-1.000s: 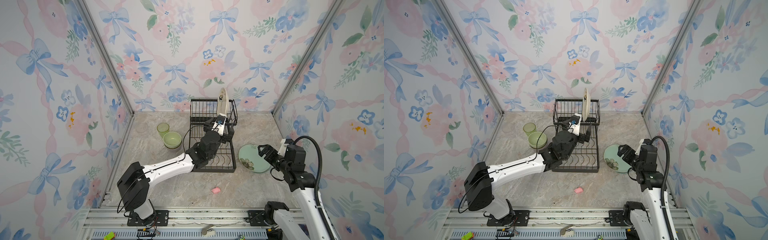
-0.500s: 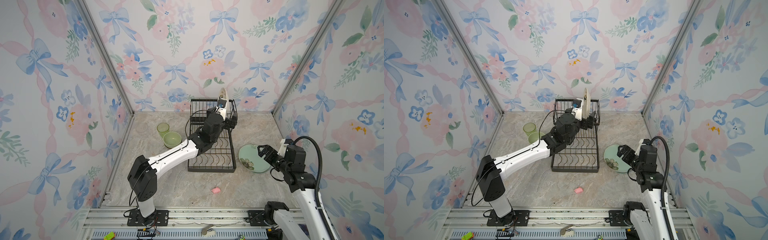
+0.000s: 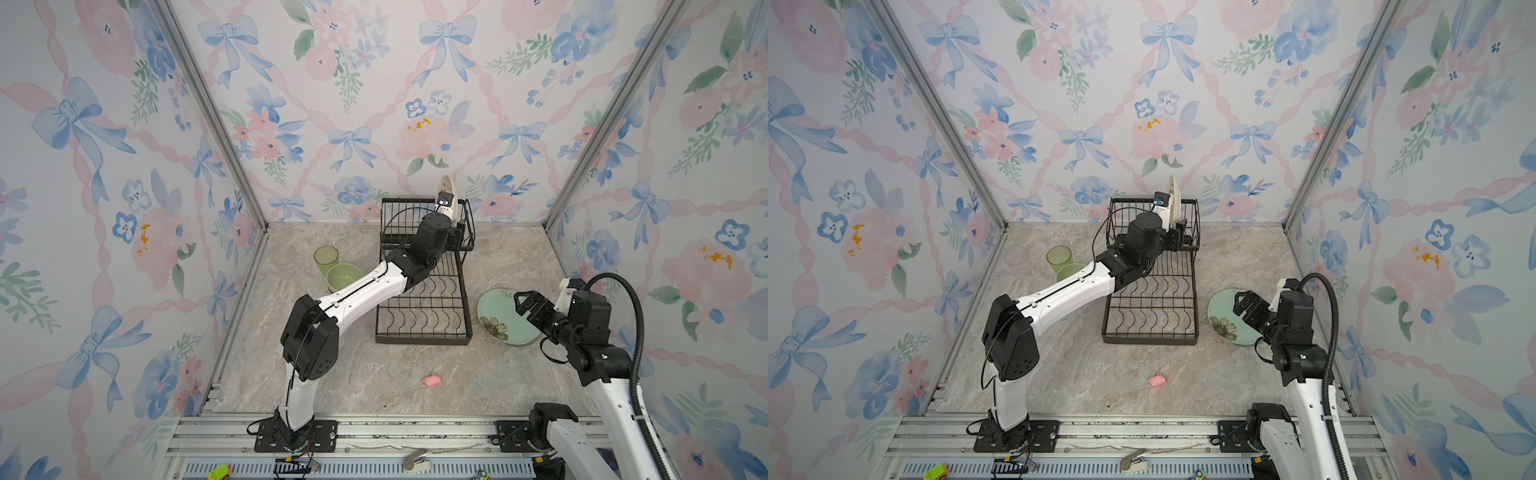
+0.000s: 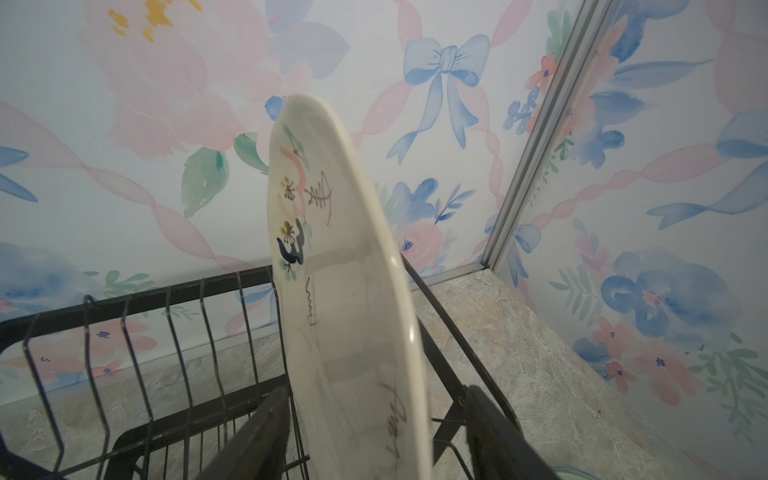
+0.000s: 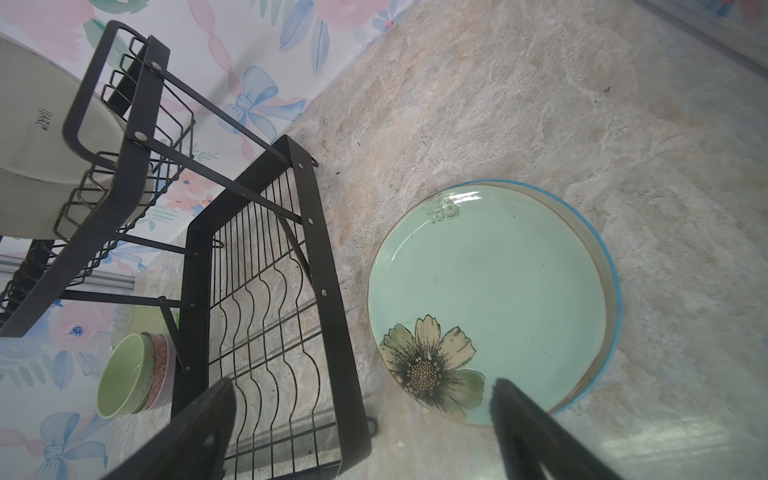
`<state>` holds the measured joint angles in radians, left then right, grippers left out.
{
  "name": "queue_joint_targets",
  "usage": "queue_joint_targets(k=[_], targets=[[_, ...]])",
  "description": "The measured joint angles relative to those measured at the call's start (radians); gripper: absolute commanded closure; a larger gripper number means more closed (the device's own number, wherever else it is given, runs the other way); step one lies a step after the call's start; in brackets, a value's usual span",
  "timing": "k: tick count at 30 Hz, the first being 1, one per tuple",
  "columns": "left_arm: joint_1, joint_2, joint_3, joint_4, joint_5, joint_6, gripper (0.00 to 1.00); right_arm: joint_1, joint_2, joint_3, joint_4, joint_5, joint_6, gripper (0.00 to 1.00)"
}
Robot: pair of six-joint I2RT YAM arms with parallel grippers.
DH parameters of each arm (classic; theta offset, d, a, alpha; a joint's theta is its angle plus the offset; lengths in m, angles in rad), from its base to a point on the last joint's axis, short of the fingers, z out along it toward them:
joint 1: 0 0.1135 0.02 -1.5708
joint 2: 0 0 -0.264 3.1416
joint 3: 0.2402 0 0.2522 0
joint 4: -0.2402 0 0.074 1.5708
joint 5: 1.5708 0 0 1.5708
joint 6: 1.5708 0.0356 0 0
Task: Unload the mixed dishes from the dish rack
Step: 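Close the left gripper on the rim of the cream painted plate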
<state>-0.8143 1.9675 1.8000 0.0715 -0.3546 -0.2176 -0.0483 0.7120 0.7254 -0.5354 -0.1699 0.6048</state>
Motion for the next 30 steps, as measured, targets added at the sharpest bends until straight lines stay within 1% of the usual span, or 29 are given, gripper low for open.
queue_joint_targets(k=[1,6,10,15,21,22,25,27,30], targets=[[0.0,0.005,0.008,-0.001,-0.003,0.001,0.39,0.001,0.002,0.0,0.0,0.0,0.0,0.03],[0.005,0.027,0.049,-0.003,-0.021,0.03,0.58,0.005,0.014,0.0,0.0,0.003,0.0,0.03],[0.008,0.048,0.078,-0.01,-0.032,0.055,0.67,0.005,0.017,0.0,0.0,0.003,0.0,0.03],[0.01,0.063,0.084,-0.018,-0.045,0.067,0.66,0.005,0.017,0.0,-0.001,0.003,0.0,0.03],[0.013,0.084,0.089,-0.018,-0.061,0.084,0.69,0.005,0.019,0.012,-0.01,0.003,0.0,0.03],[0.013,0.086,0.089,-0.019,-0.063,0.085,0.72,0.005,0.021,0.016,-0.011,0.003,0.0,0.03],[0.014,0.089,0.089,-0.021,-0.068,0.095,0.74,0.005,0.022,0.021,-0.011,0.003,0.001,0.03],[0.015,0.089,0.09,-0.021,-0.068,0.103,0.78,0.005,0.022,0.021,-0.012,0.002,0.004,0.03],[0.016,0.089,0.09,-0.021,-0.074,0.104,0.89,0.005,0.022,0.021,-0.012,-0.001,0.005,0.03]])
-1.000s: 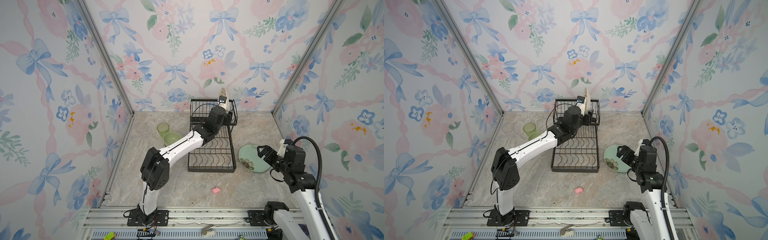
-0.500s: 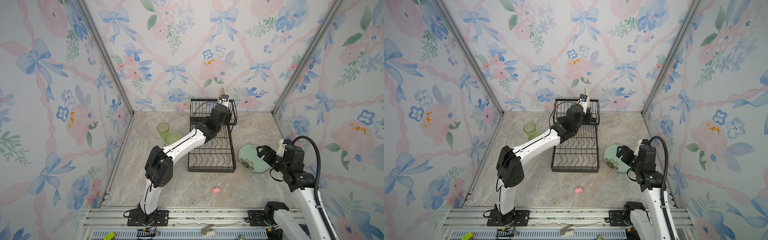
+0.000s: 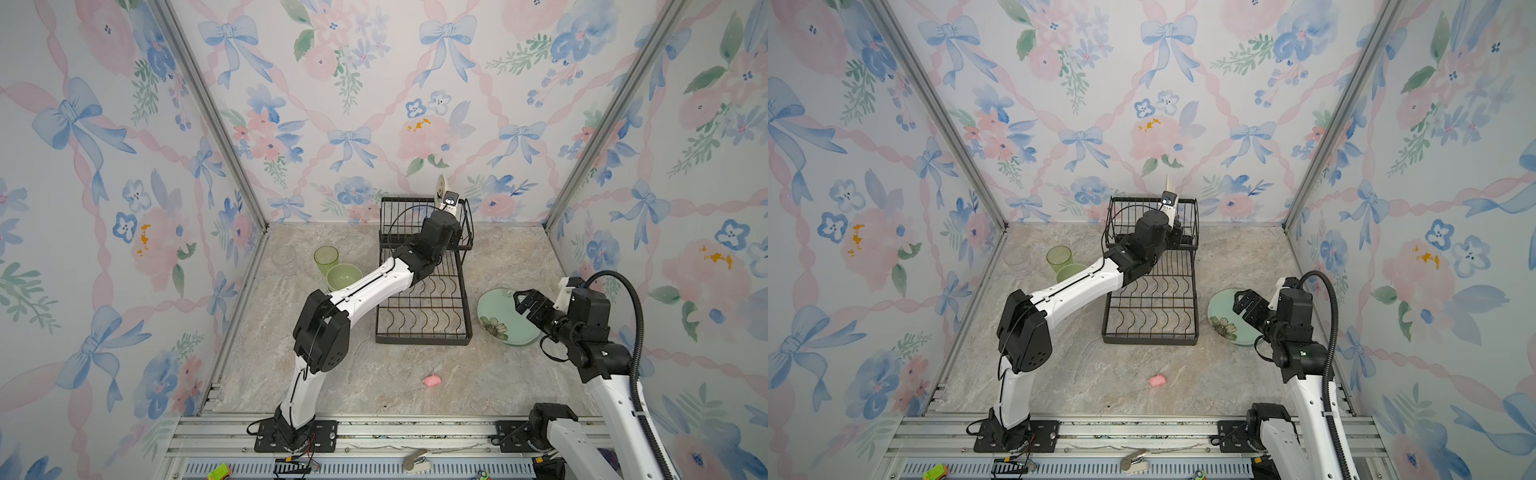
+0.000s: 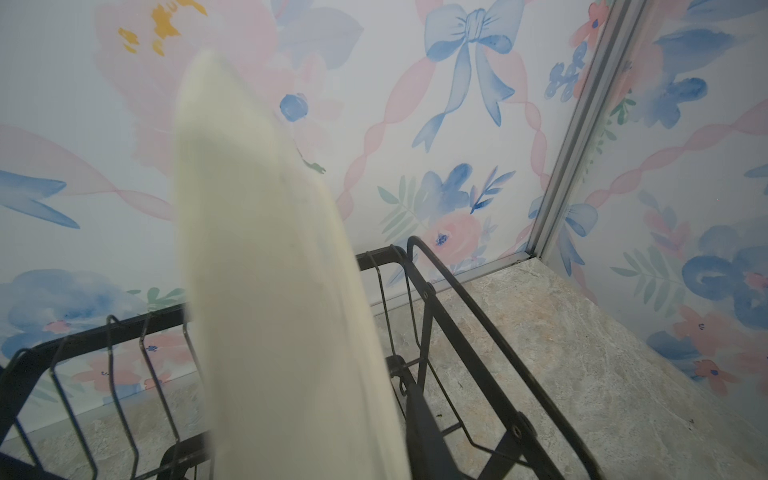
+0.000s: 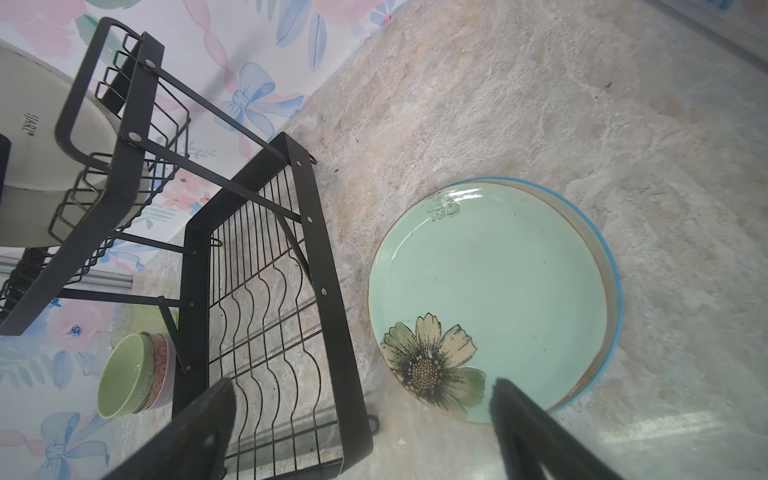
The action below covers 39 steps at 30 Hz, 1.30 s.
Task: Unload the mixed dishes from the dish rack
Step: 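Close the left gripper on the rim of the cream painted plate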
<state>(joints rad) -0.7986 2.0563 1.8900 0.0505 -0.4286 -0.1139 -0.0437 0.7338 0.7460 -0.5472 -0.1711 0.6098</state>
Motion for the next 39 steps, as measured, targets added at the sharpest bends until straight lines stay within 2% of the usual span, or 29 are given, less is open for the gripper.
queue_joint_targets(k=[2,12,15,31,39], targets=[[-0.001,0.0,0.0,0.0,-0.009,-0.006,0.93,0.0,0.0,0.0,0.0,-0.001,0.0,0.03],[0.006,0.0,0.001,-0.004,-0.005,0.01,0.94,0.002,0.0,0.0,0.0,-0.005,0.003,0.03],[0.007,0.0,0.001,-0.005,-0.002,0.01,1.0,0.002,0.0,0.0,0.0,-0.005,0.003,0.03],[0.006,-0.01,0.005,-0.024,0.01,0.026,1.0,0.002,0.017,0.0,0.0,-0.015,0.003,0.03],[-0.005,-0.036,0.005,-0.023,0.022,0.087,1.0,0.006,0.016,0.0,0.0,-0.015,0.026,0.03]])
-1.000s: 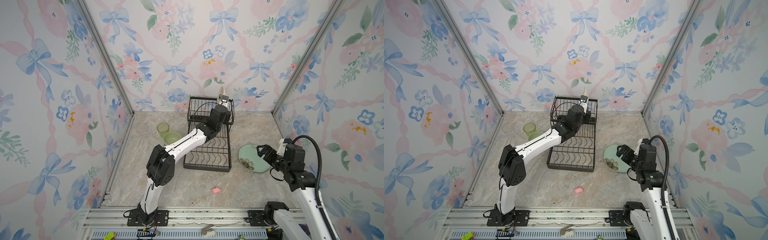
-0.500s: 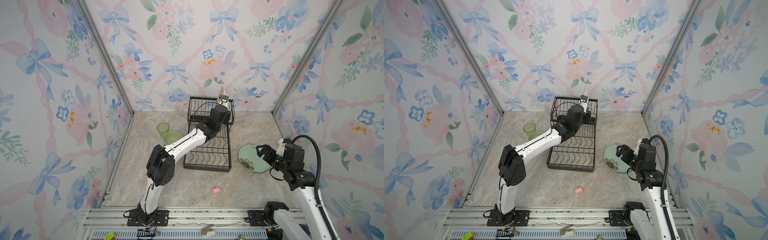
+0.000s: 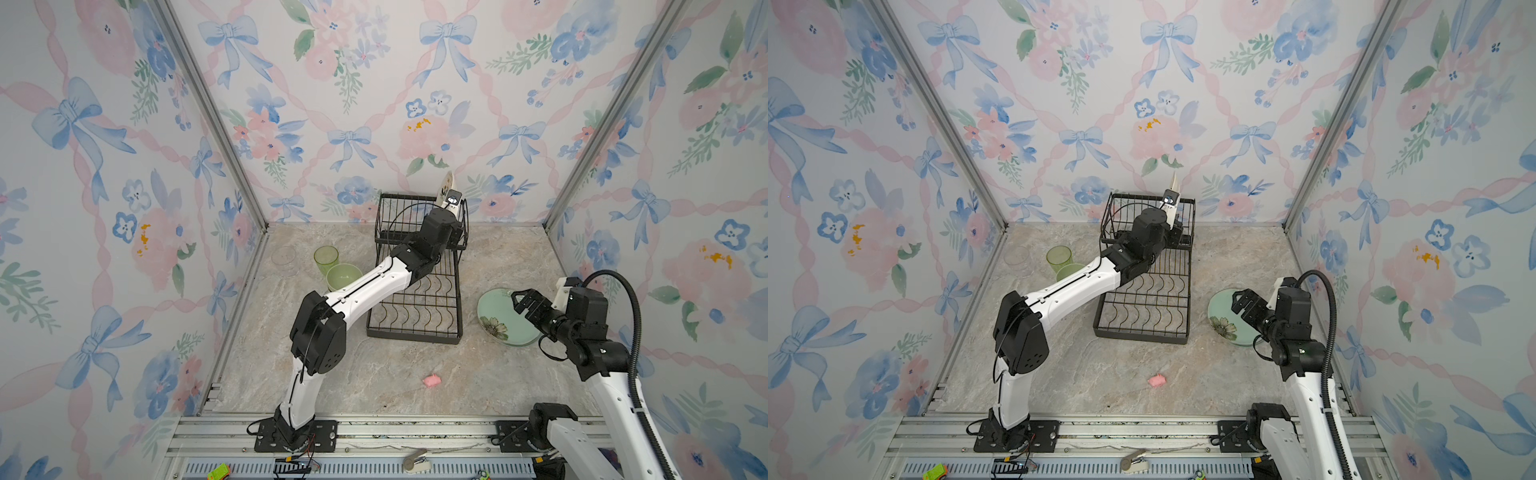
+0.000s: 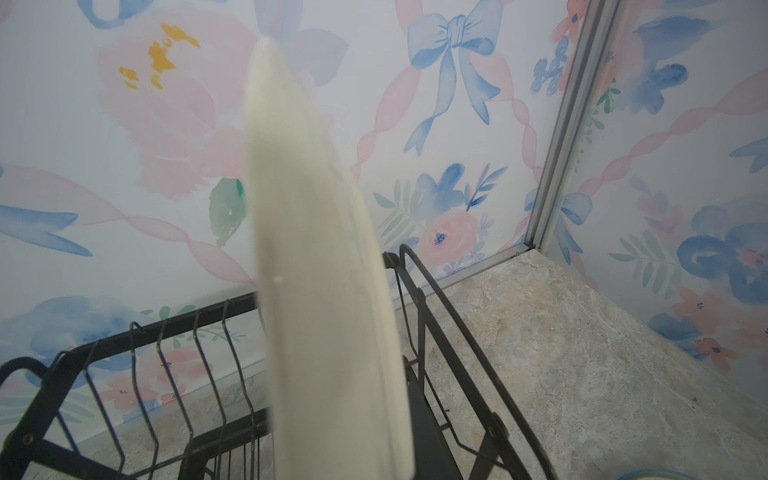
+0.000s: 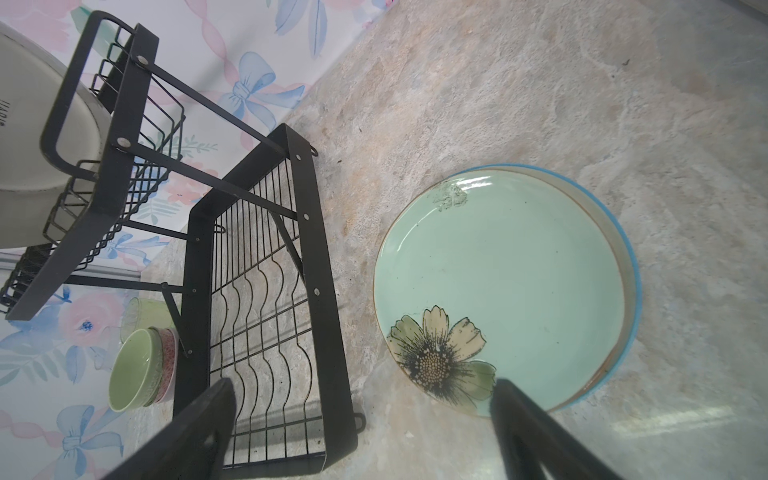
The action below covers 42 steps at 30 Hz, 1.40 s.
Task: Unload the mixed dishes from the dish rack
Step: 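Close the left gripper on the rim of the cream painted plate, then lift the cream plate out of the upper rack with the left gripper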
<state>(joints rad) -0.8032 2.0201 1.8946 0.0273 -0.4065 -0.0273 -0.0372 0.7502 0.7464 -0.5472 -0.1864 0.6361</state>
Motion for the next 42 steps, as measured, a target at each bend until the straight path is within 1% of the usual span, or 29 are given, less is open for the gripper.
queue_joint_targets(k=[8,13,22,29,34,42], targets=[[-0.002,-0.028,-0.001,0.024,0.003,0.036,1.0,0.0,-0.01,0.009,-0.003,0.0,0.003,0.03],[-0.004,-0.05,-0.009,0.026,-0.019,0.076,1.0,0.0,-0.011,0.009,-0.004,0.0,0.003,0.03],[-0.024,-0.117,-0.032,0.039,-0.031,0.126,1.0,0.0,-0.02,0.028,-0.02,0.0,0.003,0.03],[-0.048,-0.179,-0.078,0.071,-0.029,0.156,1.0,0.0,-0.024,0.032,-0.022,-0.002,0.003,0.03],[-0.055,-0.225,-0.139,0.095,-0.023,0.162,1.0,0.0,-0.024,0.045,-0.026,-0.014,0.003,0.03],[-0.056,-0.246,-0.185,0.126,-0.023,0.17,1.0,0.0,-0.038,0.059,-0.026,-0.023,0.003,0.03]])
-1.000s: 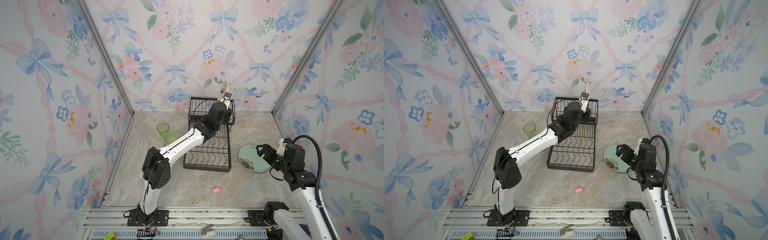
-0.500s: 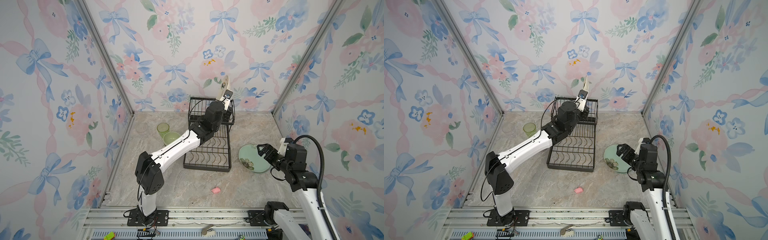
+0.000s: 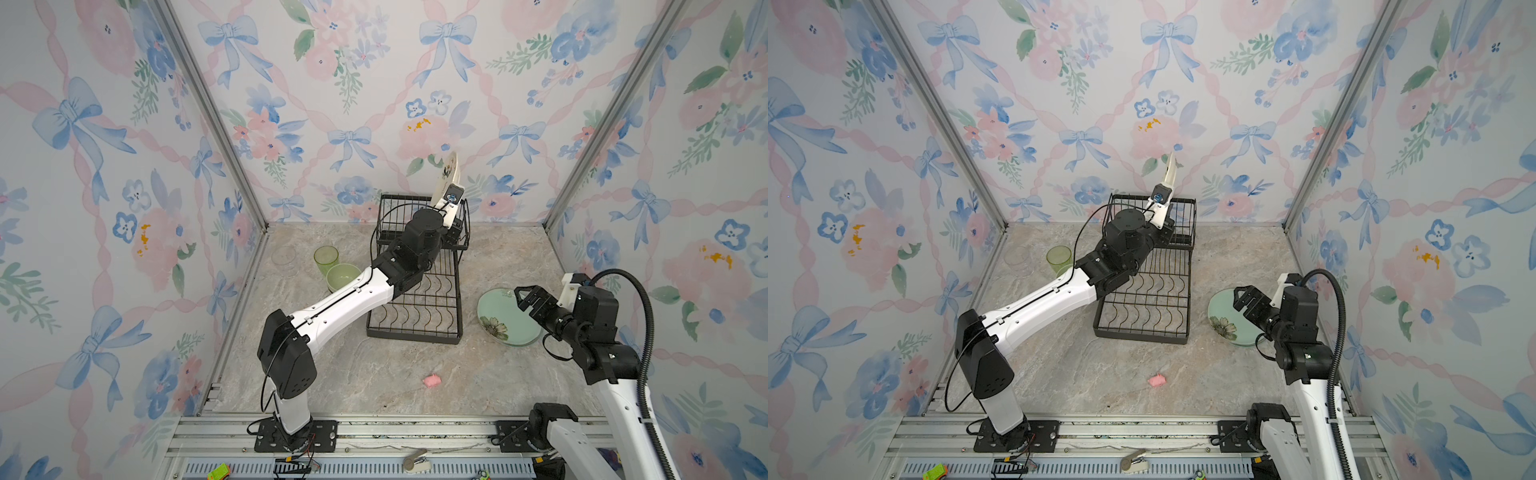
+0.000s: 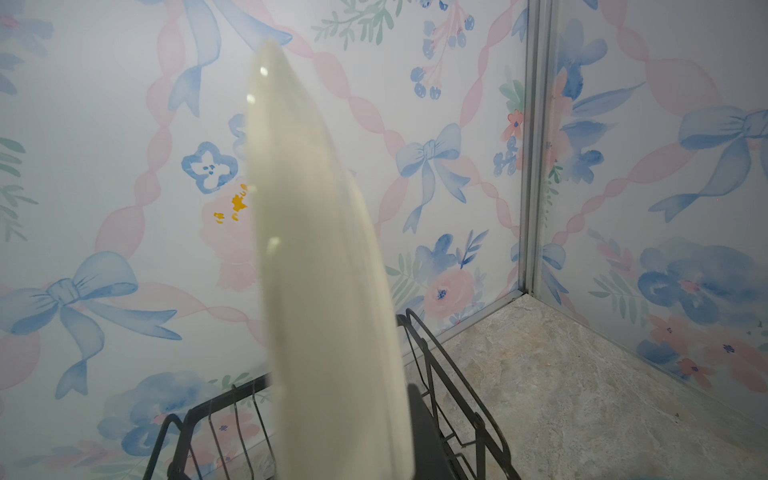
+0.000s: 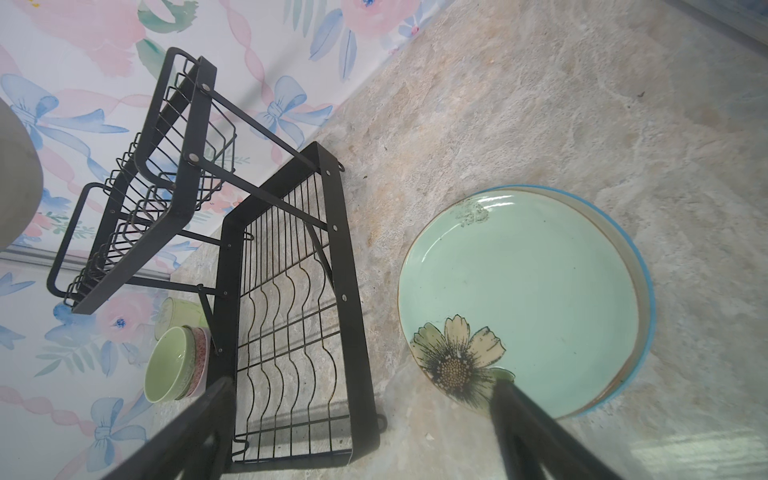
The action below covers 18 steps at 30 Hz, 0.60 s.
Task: Unload the mixed dishes from the dish rack
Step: 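Lift the cream plate out of the upper rack with the left gripper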
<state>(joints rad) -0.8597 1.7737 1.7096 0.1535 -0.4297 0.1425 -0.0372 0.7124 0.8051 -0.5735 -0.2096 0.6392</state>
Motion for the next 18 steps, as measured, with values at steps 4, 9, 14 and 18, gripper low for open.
queue_joint_targets(k=[4,9,14,18], targets=[[-0.013,-0.04,-0.061,0.008,-0.001,0.012,1.0,0.0,-0.001,0.003,-0.001,-0.007,0.0,0.03],[-0.058,-0.138,-0.177,0.051,-0.002,0.031,1.0,0.001,0.003,0.029,-0.003,-0.019,0.0,0.03],[-0.097,-0.259,-0.302,0.109,-0.011,0.04,1.0,0.005,0.006,0.036,-0.003,-0.034,0.008,0.03],[-0.104,-0.352,-0.394,0.149,-0.031,0.041,1.0,0.014,0.006,0.037,-0.003,-0.046,0.015,0.03]])
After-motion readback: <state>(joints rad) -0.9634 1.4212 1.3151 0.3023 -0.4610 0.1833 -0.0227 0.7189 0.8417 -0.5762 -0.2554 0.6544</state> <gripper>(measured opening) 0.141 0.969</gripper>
